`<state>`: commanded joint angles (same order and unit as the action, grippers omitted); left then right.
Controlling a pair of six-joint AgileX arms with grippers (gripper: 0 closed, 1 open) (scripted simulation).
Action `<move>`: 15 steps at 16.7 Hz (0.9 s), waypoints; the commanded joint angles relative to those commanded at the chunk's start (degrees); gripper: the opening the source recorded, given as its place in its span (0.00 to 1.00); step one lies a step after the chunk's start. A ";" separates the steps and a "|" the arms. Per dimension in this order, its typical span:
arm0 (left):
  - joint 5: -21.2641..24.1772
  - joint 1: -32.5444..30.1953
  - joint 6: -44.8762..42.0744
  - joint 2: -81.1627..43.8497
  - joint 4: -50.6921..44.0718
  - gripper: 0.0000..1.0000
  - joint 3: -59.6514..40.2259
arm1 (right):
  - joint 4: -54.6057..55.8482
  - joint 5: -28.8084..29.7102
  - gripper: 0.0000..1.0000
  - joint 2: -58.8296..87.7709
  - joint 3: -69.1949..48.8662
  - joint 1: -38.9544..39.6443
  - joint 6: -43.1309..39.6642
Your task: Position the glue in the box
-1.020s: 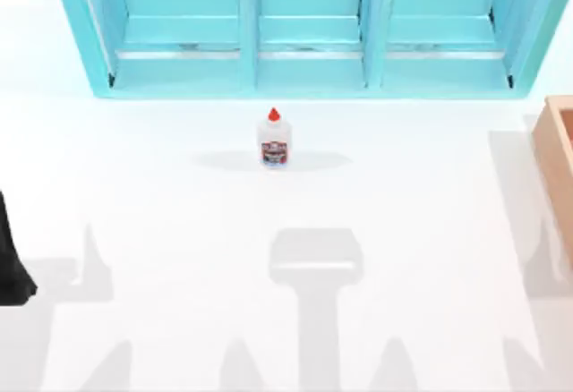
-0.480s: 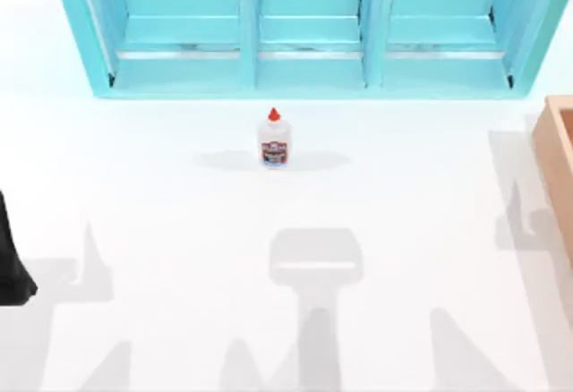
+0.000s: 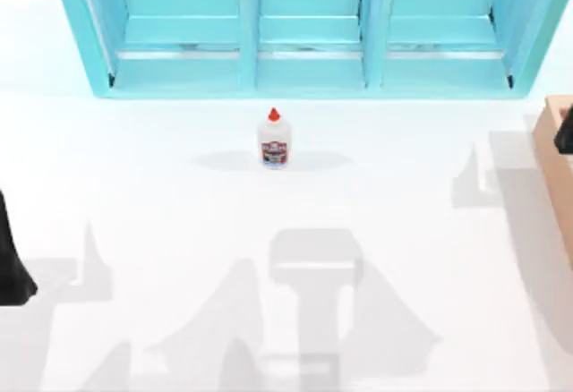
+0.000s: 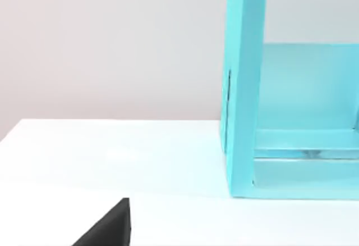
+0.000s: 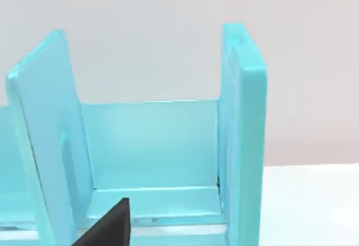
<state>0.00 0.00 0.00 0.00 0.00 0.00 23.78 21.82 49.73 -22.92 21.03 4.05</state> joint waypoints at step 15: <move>0.00 0.00 0.00 0.00 0.00 1.00 0.00 | 18.98 17.95 1.00 41.90 -18.26 17.56 2.84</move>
<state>0.00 0.00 0.00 0.00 0.00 0.00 42.76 39.77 91.63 -41.18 38.59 6.89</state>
